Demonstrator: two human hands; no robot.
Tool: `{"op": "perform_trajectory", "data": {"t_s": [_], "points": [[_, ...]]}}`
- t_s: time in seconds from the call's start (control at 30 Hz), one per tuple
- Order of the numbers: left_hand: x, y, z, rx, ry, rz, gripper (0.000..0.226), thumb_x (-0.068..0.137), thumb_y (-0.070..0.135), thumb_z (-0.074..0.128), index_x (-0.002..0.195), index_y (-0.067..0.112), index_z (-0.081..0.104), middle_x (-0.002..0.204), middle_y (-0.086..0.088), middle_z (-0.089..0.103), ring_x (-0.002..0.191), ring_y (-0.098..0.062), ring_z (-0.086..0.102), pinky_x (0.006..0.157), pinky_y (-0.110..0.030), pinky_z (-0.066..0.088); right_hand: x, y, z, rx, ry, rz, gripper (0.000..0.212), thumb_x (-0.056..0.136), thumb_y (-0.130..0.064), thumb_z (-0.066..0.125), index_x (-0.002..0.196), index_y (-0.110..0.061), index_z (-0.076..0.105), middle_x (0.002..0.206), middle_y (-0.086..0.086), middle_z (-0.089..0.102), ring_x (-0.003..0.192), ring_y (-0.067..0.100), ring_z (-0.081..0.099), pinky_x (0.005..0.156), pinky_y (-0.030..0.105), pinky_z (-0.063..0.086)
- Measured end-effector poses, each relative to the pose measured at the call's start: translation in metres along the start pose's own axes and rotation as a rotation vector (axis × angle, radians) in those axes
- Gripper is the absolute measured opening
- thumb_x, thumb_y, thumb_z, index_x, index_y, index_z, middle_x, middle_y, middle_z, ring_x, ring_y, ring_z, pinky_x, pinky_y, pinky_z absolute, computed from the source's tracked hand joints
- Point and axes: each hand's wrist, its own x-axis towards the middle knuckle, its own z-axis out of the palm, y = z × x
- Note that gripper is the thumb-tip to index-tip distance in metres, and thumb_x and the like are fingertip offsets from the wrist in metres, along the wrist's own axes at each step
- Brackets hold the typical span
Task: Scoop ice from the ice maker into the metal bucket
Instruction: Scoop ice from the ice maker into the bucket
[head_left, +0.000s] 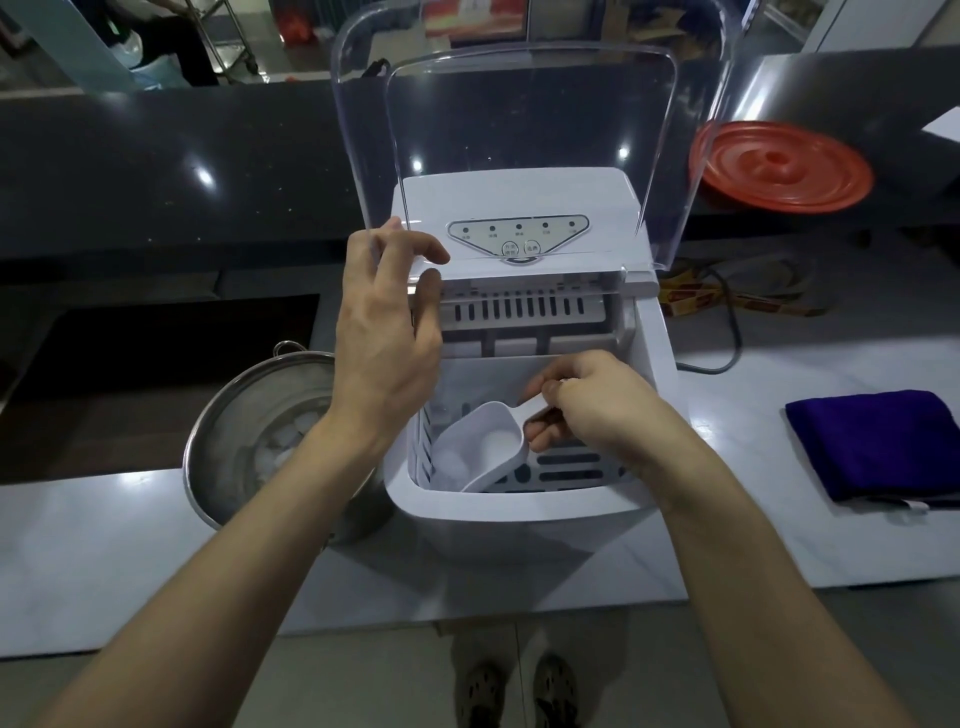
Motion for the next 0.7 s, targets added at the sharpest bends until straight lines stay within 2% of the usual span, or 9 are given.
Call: {"op": "perform_trajectory", "data": {"t_s": [0.07,0.1,0.23,0.37,0.43,0.5,0.57,0.7], "points": [[0.000,-0.002,0.001,-0.009,0.001,-0.006,0.020,0.112,0.021,0.046,0.125,0.018,0.060,0.140,-0.005,0.047,0.133,-0.016,0.051,0.095,-0.032,0.062,0.000,0.000,0.000,0.025,0.015,0.013,0.035,0.111,0.001,0.036,0.102,-0.007,0.069,0.077,0.018,0.076,0.056,0.017,0.071,0.054,0.021,0.058],[0.000,-0.003,0.001,-0.012,0.004,-0.003,0.020,0.112,0.022,0.045,0.125,0.019,0.061,0.139,-0.005,0.047,0.133,-0.015,0.052,0.096,-0.031,0.061,0.001,0.001,-0.001,0.046,0.025,0.017,0.035,0.111,0.001,0.035,0.102,-0.006,0.069,0.075,0.017,0.075,0.056,0.017,0.070,0.056,0.023,0.059],[0.001,-0.004,0.001,-0.006,0.019,0.009,0.022,0.113,0.012,0.046,0.122,0.015,0.065,0.133,-0.008,0.051,0.124,-0.018,0.055,0.092,-0.006,0.047,0.004,0.004,-0.002,0.159,0.073,0.017,0.037,0.111,0.000,0.032,0.104,-0.004,0.067,0.066,0.014,0.071,0.059,0.022,0.066,0.061,0.030,0.058],[0.000,-0.001,-0.001,-0.025,0.045,0.003,0.030,0.110,0.006,0.041,0.120,0.009,0.069,0.130,-0.013,0.053,0.122,-0.020,0.056,0.093,-0.001,0.039,0.003,0.004,-0.002,0.276,0.133,0.030,0.034,0.113,-0.003,0.033,0.105,-0.004,0.066,0.063,0.014,0.068,0.056,0.021,0.061,0.056,0.029,0.053],[-0.001,-0.002,-0.002,-0.051,0.054,-0.008,0.033,0.109,0.007,0.039,0.119,0.009,0.070,0.130,-0.012,0.055,0.131,-0.021,0.055,0.100,-0.001,0.037,0.001,0.002,-0.001,0.339,0.149,0.046,0.033,0.113,-0.003,0.033,0.104,-0.005,0.065,0.062,0.014,0.066,0.056,0.022,0.060,0.052,0.027,0.052],[0.000,-0.005,-0.002,-0.083,0.052,-0.024,0.033,0.109,0.008,0.039,0.117,0.011,0.071,0.132,-0.007,0.056,0.140,-0.013,0.051,0.108,-0.005,0.037,0.000,0.001,-0.001,0.416,0.157,0.056,0.032,0.113,-0.002,0.033,0.104,-0.004,0.064,0.061,0.014,0.064,0.057,0.022,0.059,0.051,0.027,0.051],[-0.002,-0.009,-0.005,-0.120,0.048,-0.008,0.034,0.109,0.004,0.040,0.114,0.017,0.071,0.133,-0.002,0.056,0.138,-0.003,0.050,0.112,-0.013,0.040,-0.002,0.002,0.000,0.471,0.164,0.061,0.032,0.112,-0.001,0.033,0.106,-0.003,0.065,0.061,0.014,0.064,0.059,0.022,0.059,0.055,0.029,0.051],[-0.006,-0.025,-0.022,-0.199,0.032,-0.041,0.036,0.111,0.005,0.042,0.111,0.024,0.072,0.136,0.000,0.057,0.132,-0.016,0.058,0.112,-0.034,0.052,-0.004,0.003,-0.001,0.524,0.164,0.024,0.031,0.112,-0.002,0.034,0.106,-0.004,0.065,0.070,0.017,0.067,0.063,0.023,0.061,0.066,0.033,0.053]]}}
